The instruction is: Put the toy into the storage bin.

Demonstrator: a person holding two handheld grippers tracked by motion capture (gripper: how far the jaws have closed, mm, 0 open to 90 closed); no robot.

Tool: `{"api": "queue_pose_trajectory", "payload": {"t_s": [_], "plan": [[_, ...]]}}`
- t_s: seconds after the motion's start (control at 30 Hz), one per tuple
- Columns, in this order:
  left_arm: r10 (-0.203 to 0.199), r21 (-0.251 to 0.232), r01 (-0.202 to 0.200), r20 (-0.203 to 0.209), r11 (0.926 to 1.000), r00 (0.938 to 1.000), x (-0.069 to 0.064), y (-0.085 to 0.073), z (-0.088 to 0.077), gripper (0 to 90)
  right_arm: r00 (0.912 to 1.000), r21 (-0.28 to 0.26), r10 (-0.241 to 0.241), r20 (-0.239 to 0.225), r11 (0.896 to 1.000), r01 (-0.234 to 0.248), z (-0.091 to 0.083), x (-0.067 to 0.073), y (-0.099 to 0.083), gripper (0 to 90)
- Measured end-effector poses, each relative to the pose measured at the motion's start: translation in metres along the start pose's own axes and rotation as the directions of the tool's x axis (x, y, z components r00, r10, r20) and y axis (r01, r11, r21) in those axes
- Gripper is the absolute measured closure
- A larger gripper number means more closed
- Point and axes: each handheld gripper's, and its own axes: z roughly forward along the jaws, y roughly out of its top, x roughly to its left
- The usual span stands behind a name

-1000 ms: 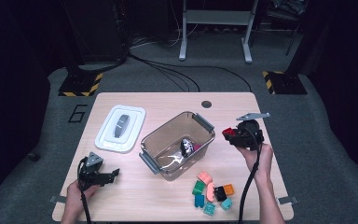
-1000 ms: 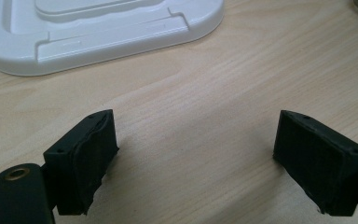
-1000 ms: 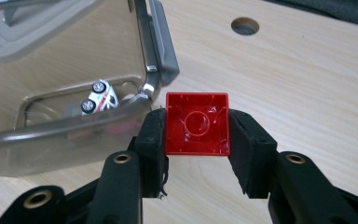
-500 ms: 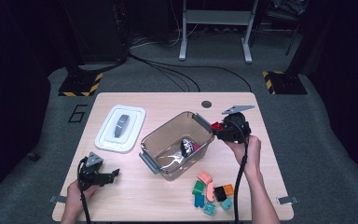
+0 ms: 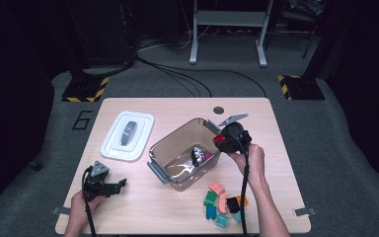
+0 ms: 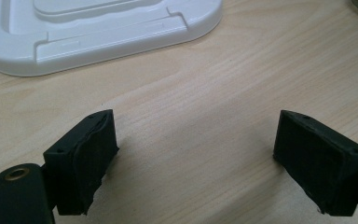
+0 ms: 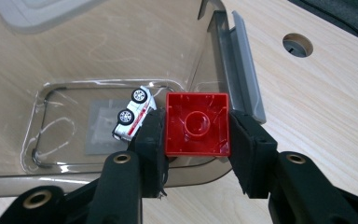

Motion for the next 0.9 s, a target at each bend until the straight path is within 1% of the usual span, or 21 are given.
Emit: {"api": "queue_pose_trajectory", "payload": {"t_s": [0.07, 0.13, 0.17, 0.2, 0.23, 0.3, 0.33, 0.37, 0.4, 0.43, 0.47, 0.5, 0.53, 0.57, 0.6, 0.63, 0.67, 0.7, 0.73, 0.83, 0.9], "plan": [[0.001, 0.0, -0.001, 0.0, 1.0, 1.0, 0.0, 0.0, 0.0, 13.0, 1.0, 0.009, -0.002, 0.007, 1.0, 0.002, 0.001, 0.002, 0.0, 58.5], [0.001, 0.0, -0.001, 0.0, 1.0, 1.0, 0.0, 0.0, 0.0, 13.0, 0.9996, 0.012, -0.027, 0.006, 1.0, 0.027, 0.0, 0.003, 0.0, 58.4], [0.001, 0.0, -0.001, 0.001, 1.0, 1.0, 0.0, 0.0, 0.0, 13.0, 0.9998, 0.009, -0.018, 0.01, 1.0, 0.018, 0.0, 0.004, 0.0, 58.3], [0.002, 0.0, -0.002, 0.001, 1.0, 1.0, 0.0, 0.0, 0.0, 13.0, 0.9996, 0.015, -0.028, 0.008, 0.999, 0.028, 0.0, 0.004, -0.001, 58.2], [-0.007, -0.001, 0.007, 0.001, 1.0, 1.0, -0.001, 0.0, 0.0, 13.0, 0.9993, 0.013, -0.037, 0.006, 0.999, 0.037, 0.0, 0.004, -0.001, 58.0], [-0.007, -0.001, 0.007, 0.001, 1.0, 1.0, 0.0, 0.0, 0.0, 13.0, 0.9989, 0.017, -0.048, 0.004, 0.999, 0.048, 0.0, 0.005, -0.001, 57.4], [-0.006, -0.001, 0.006, 0.001, 1.0, 1.0, 0.0, 0.0, 0.0, 13.0, 0.9989, 0.019, -0.046, 0.006, 0.999, 0.046, 0.0, 0.006, -0.001, 56.2], [-0.006, -0.001, 0.006, 0.001, 1.0, 1.0, 0.0, 0.0, 0.0, 13.0, 0.9979, 0.015, -0.065, 0.003, 0.998, 0.065, 0.0, 0.005, -0.001, 54.7], [-0.009, -0.002, 0.009, 0.001, 1.0, 1.0, -0.001, 0.0, 0.0, 13.0, 0.9985, 0.023, -0.055, 0.003, 0.998, 0.055, -0.001, 0.007, -0.002, 53.2], [-0.006, -0.001, 0.006, 0.001, 1.0, 1.0, 0.0, 0.0, 0.0, 13.0, 0.9977, 0.017, -0.068, 0.004, 0.998, 0.068, -0.001, 0.006, -0.002, 51.8], [-0.006, -0.001, 0.006, 0.001, 1.0, 1.0, 0.0, 0.0, 0.0, 13.0, 0.9978, 0.016, -0.066, 0.005, 0.998, 0.066, -0.001, 0.006, -0.002, 49.7], [-0.006, -0.001, 0.006, 0.001, 1.0, 1.0, 0.0, 0.0, 0.0, 13.0, 0.9987, 0.023, -0.051, 0.002, 0.998, 0.051, -0.003, 0.007, -0.003, 47.8], [-0.009, -0.002, 0.009, 0.001, 1.0, 1.0, -0.001, 0.0, 0.0, 13.0, 0.9987, 0.012, -0.05, 0.003, 0.999, 0.05, -0.004, 0.006, -0.003, 45.6], [0.001, 0.001, -0.001, 0.0, 1.0, 1.0, 0.0, 0.0, 0.0, 13.0, 0.999, 0.005, -0.045, 0.005, 0.999, 0.045, -0.005, 0.006, -0.004, 43.8], [0.001, 0.0, -0.001, 0.001, 1.0, 1.0, 0.0, 0.0, 0.0, 13.0, 0.9991, -0.003, -0.041, 0.005, 0.999, 0.041, -0.007, 0.005, -0.005, 41.3], [0.001, 0.0, -0.001, 0.0, 1.0, 1.0, 0.0, 0.0, 0.0, 13.0, 0.9998, -0.012, -0.022, 0.003, 1.0, 0.022, -0.01, 0.005, -0.006, 39.5], [0.001, 0.0, -0.001, 0.0, 1.0, 1.0, 0.0, 0.0, 0.0, 13.0, 0.9998, -0.018, -0.021, -0.001, 1.0, 0.021, -0.012, 0.004, -0.007, 37.3], [0.001, 0.0, -0.001, 0.001, 1.0, 1.0, 0.0, 0.0, 0.0, 13.0, 1.0, -0.03, -0.006, 0.002, 1.0, 0.006, -0.014, 0.004, -0.009, 35.1], [0.002, 0.0, -0.002, 0.001, 1.0, 1.0, 0.0, 0.0, 0.0, 13.0, 0.9999, -0.033, 0.011, 0.0, 0.999, -0.011, -0.017, 0.004, -0.011, 33.5], [0.001, 0.001, -0.001, 0.001, 1.0, 1.0, 0.0, 0.0, 0.0, 13.0, 0.9993, -0.043, 0.037, 0.0, 0.998, -0.037, -0.023, 0.0, -0.019, 29.5], [0.001, -0.002, -0.001, -0.002, 1.0, 1.0, 0.0, 0.0, 0.0, 13.0, 0.9986, -0.048, 0.051, -0.01, 0.997, -0.052, -0.026, -0.002, -0.026, 26.1]]}}
